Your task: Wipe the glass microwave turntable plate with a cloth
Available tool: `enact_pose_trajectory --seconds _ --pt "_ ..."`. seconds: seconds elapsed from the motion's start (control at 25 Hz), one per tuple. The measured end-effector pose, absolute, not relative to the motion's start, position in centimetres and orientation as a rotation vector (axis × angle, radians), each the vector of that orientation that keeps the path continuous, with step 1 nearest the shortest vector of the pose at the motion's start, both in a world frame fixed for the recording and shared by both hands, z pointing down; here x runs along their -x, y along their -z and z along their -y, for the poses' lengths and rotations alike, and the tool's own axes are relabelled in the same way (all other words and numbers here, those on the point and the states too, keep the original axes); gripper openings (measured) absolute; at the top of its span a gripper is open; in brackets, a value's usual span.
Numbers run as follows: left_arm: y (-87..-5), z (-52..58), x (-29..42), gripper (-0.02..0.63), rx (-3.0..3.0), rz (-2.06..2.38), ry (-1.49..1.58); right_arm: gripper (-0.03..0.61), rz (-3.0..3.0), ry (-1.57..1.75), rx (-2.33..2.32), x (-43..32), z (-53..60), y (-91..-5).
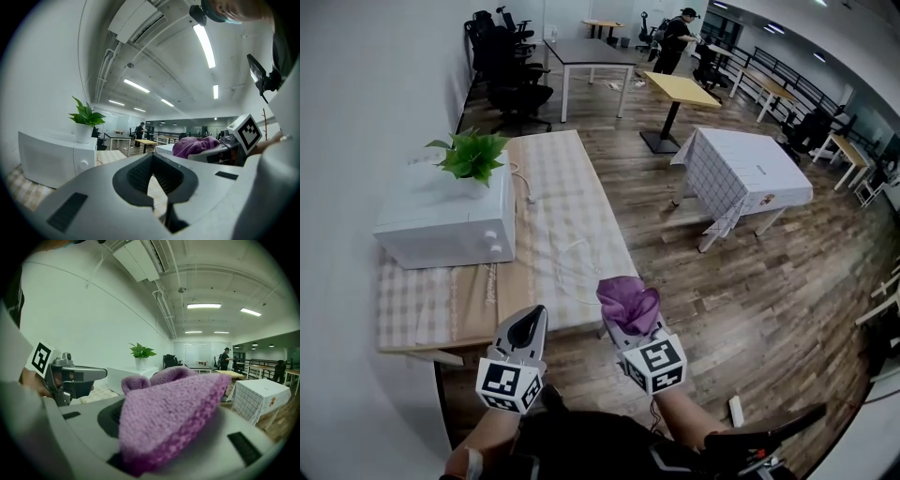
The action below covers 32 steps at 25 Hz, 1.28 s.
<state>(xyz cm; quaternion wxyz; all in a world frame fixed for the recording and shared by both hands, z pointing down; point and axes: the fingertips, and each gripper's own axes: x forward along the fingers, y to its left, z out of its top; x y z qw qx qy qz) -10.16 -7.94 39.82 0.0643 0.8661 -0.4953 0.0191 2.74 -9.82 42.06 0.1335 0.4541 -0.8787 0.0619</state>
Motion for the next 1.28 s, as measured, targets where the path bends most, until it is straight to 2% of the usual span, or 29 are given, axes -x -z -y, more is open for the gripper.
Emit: enact_pose_trajectory --seconds 0.48,1.28 --pt "-41.8 13.1 13.8 0.003 -2.624 1.429 -0.056 0.141 2.471 -0.218 -1.399 -0.1 15.3 -43.5" --pt "-50.1 26.5 11.3 0.003 -2.481 1.523 -0.245 0.141 2.45 -0.37 -1.171 0.8 31.1 -53.5"
